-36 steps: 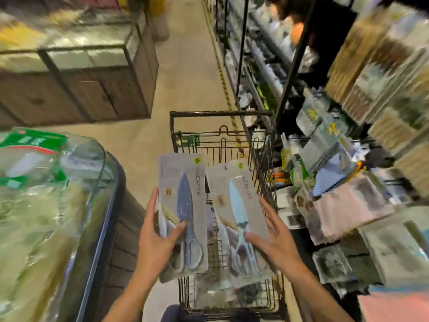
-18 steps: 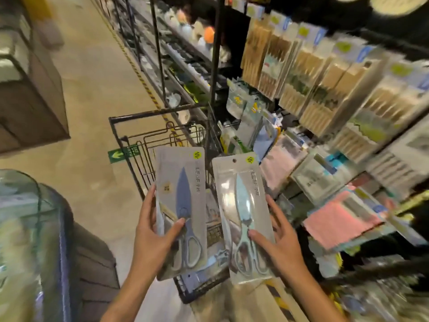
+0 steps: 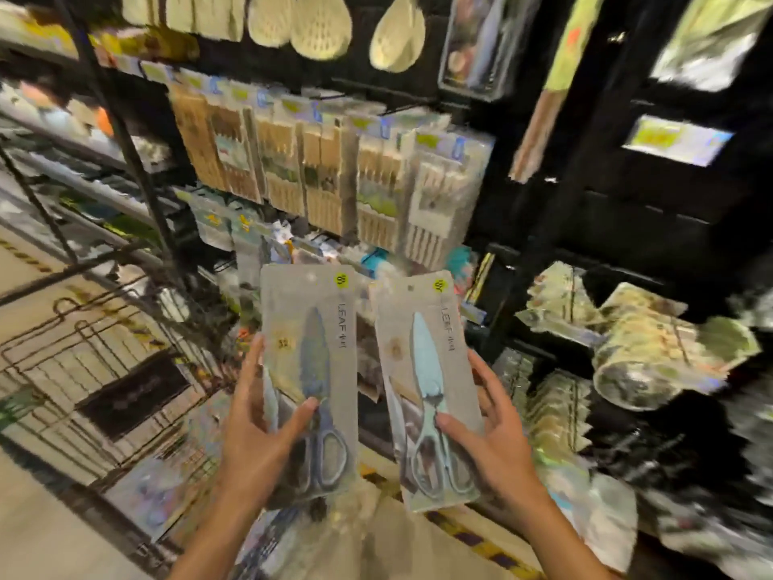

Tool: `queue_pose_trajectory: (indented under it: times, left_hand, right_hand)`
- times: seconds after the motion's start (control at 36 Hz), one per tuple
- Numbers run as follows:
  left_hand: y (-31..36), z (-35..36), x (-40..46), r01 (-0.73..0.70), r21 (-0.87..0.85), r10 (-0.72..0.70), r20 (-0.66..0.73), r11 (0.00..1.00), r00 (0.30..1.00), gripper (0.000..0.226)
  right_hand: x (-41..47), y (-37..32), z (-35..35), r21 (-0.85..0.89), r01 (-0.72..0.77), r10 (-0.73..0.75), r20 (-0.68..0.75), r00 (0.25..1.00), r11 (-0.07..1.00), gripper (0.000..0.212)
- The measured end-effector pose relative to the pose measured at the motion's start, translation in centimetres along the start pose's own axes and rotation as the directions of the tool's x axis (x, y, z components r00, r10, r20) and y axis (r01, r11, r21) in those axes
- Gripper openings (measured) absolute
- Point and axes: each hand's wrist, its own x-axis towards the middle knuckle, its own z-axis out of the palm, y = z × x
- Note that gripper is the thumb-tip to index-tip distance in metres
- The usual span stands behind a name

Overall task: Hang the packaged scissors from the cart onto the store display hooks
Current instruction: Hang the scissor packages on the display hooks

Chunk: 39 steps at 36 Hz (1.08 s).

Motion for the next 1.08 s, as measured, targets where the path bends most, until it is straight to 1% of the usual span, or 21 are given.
queue_pose_trajectory:
  times: [0.08,0.17,0.25,0.36,0.5,0.58,0.67,0.83,0.92,1.03,1.08]
  left_hand:
    - [1.4,5.9,-0.8,-0.027,-0.022,0.029,0.093,0.999,0.995,0.095]
    - [4.1,12.5,-2.7,-0.095,-0.059,0.103,0.152,0.994,0.983,0.093]
    - [6.6,18.4,-5.1,-0.068,-0.144,0.101,0.233,0.987,0.967,0.095]
    - [9.2,24.9,-8.1,-0.042,-0.176,0.096,0.316,0.984,0.944,0.095]
    - [11.8,31.6,-11.3,-0.090,-0.192,0.159,0.385,0.977,0.909,0.094]
    - [13.2,34.6,-12.5,-0.130,-0.170,0.191,0.417,0.977,0.889,0.094]
    - [14.2,37.2,-13.0,-0.122,-0.162,0.185,0.459,0.979,0.869,0.094]
    - [16.3,41.2,-12.0,-0.210,-0.190,0.279,0.501,0.959,0.819,0.093]
    - [16.6,43.0,-10.6,-0.201,-0.223,0.289,0.503,0.954,0.815,0.093]
    - [16.9,44.9,-8.7,-0.159,-0.275,0.291,0.547,0.948,0.785,0.097]
    - [17.5,45.7,-7.9,-0.153,-0.306,0.305,0.546,0.940,0.781,0.097]
  right_hand:
    - [-2.3,0.2,-6.4,-0.011,0.003,-0.004,-0.103,0.995,1.000,0.082]
    - [-4.9,0.1,-13.0,-0.032,0.013,-0.019,-0.192,0.981,0.999,0.083]
    - [-7.4,0.2,-19.3,-0.016,0.013,-0.016,-0.268,0.963,1.000,0.086]
    - [-10.8,0.5,-26.3,-0.040,0.004,-0.018,-0.357,0.934,0.999,0.085]
    - [-14.0,0.6,-33.3,-0.042,0.010,-0.028,-0.447,0.894,0.999,0.087]
    - [-15.3,0.3,-36.3,-0.048,0.024,-0.044,-0.488,0.872,0.999,0.086]
    - [-16.2,0.4,-38.8,-0.040,0.024,-0.042,-0.536,0.843,0.999,0.085]
    - [-15.7,0.8,-42.2,-0.033,0.033,-0.046,-0.603,0.797,0.999,0.085]
    - [-14.6,0.6,-43.1,-0.050,0.063,-0.080,-0.627,0.775,0.997,0.084]
    - [-13.0,0.2,-43.9,-0.058,0.087,-0.104,-0.649,0.754,0.995,0.084]
    - [-12.0,-0.2,-44.3,-0.075,0.089,-0.116,-0.652,0.749,0.993,0.085]
